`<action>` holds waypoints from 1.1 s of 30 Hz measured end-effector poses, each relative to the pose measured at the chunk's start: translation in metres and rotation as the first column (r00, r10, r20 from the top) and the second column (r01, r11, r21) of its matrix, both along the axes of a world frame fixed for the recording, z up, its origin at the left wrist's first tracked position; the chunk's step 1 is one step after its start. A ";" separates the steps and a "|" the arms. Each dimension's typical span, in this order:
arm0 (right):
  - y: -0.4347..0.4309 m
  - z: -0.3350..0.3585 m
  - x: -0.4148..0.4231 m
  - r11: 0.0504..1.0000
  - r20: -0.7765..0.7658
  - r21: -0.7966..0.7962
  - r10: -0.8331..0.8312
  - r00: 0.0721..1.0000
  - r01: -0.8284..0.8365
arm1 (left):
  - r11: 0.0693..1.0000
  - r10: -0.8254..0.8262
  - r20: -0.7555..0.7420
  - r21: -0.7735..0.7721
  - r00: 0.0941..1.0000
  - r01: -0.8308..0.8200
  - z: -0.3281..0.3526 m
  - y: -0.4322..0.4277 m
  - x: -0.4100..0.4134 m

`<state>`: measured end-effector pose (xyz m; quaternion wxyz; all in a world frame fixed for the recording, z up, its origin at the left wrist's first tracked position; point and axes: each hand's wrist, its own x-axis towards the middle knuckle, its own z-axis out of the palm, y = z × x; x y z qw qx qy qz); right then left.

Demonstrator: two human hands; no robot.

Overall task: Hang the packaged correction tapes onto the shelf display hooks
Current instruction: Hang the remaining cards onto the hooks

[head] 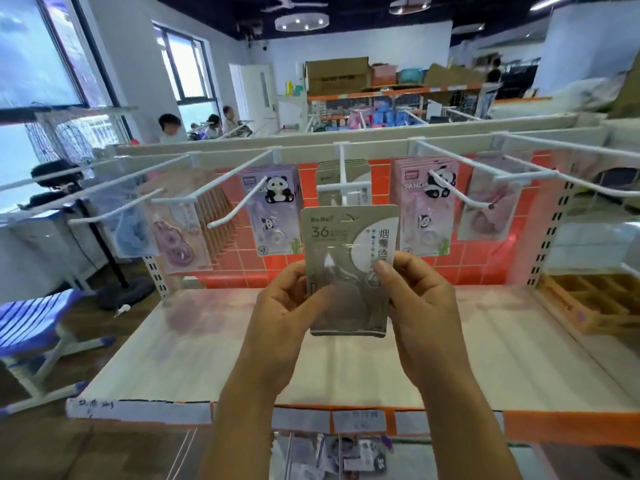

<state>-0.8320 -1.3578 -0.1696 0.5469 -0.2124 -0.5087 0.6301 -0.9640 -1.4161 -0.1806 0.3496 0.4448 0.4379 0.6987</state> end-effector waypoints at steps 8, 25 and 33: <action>0.009 0.002 -0.005 1.000 0.010 0.018 -0.024 1.000 0.024 | 1.000 0.026 0.062 0.008 0.998 -0.027 0.003 0.007 0.004; 0.124 -0.002 -0.058 0.885 0.400 0.283 -0.459 0.793 0.370 | 0.893 0.390 -0.155 -0.177 0.908 -0.414 -0.005 0.127 -0.029; 0.144 -0.014 -0.074 0.878 0.430 0.230 -0.478 0.766 0.419 | 0.782 0.451 -0.404 -0.251 0.796 -0.571 -0.003 0.141 -0.036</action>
